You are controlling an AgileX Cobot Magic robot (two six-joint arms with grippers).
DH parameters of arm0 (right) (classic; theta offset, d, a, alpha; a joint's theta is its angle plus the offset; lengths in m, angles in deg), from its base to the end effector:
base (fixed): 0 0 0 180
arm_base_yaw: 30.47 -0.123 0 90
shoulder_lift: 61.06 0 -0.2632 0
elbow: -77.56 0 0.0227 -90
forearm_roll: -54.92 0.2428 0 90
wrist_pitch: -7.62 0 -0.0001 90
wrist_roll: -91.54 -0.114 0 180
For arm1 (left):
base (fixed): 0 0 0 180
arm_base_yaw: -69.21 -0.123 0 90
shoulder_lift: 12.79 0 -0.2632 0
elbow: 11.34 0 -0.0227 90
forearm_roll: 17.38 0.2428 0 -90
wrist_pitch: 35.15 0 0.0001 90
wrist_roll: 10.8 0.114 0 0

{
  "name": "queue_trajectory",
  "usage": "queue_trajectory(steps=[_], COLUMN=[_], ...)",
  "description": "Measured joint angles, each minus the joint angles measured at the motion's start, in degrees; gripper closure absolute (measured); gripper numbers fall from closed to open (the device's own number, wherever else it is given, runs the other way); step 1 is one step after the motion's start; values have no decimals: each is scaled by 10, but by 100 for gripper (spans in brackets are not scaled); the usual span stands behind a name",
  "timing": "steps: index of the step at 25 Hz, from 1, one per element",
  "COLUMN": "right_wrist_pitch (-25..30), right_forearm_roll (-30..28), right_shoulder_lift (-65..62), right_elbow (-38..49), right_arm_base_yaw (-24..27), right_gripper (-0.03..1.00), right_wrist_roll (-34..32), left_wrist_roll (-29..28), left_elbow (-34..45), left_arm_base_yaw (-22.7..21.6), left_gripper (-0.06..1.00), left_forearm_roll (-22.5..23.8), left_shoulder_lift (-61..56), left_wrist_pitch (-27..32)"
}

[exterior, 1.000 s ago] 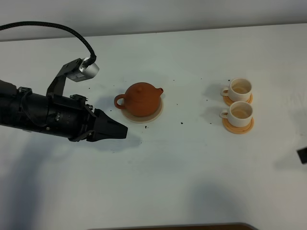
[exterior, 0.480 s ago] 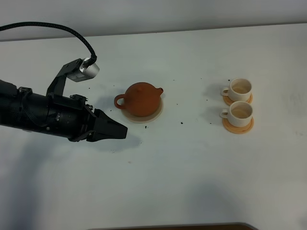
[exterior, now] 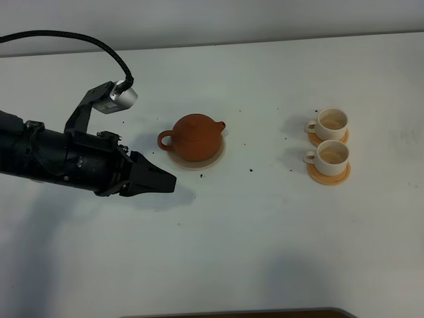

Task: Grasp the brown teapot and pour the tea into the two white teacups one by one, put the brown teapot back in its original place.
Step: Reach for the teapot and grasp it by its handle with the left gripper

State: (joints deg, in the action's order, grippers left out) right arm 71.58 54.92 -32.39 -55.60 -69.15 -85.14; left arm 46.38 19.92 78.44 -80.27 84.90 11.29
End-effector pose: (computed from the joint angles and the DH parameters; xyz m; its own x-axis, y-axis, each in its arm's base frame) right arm 0.0566 0.0453 0.2453 -0.5562 -0.5194 -0.6488 -0.6583 0.7518 -0.0376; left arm 0.2603 -0.1169 0.1702 -0.8632 0.1914 -0.4672 0.4542 0.6987 -0.5528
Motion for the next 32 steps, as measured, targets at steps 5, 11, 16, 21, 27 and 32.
queue_trajectory(steps=[5, 11, 16, 21, 27, 32], right_wrist_pitch=[0, -1, -1, -1, -1, -1], right_forearm_roll=[0, 6, 7, 7, 7, 7], right_shoulder_lift=[-2, -31, -75, -87, -113, -175], right_elbow=[1, 1, 1, 1, 1, 1], right_arm_base_yaw=[0, 80, 189, 282, 332, 345], right_gripper=[73, 73, 73, 73, 73, 73], right_wrist_roll=[0, 0, 0, 0, 0, 0], left_wrist_roll=[0, 0, 0, 0, 0, 1], left_elbow=[0, 0, 0, 0, 0, 0], left_arm_base_yaw=[0, 0, 0, 0, 0, 0], left_gripper=[65, 65, 65, 65, 65, 65], left_forearm_roll=[0, 0, 0, 0, 0, 0], left_shoulder_lift=[0, 0, 0, 0, 0, 0], left_wrist_pitch=[3, 5, 5, -6, -22, -27])
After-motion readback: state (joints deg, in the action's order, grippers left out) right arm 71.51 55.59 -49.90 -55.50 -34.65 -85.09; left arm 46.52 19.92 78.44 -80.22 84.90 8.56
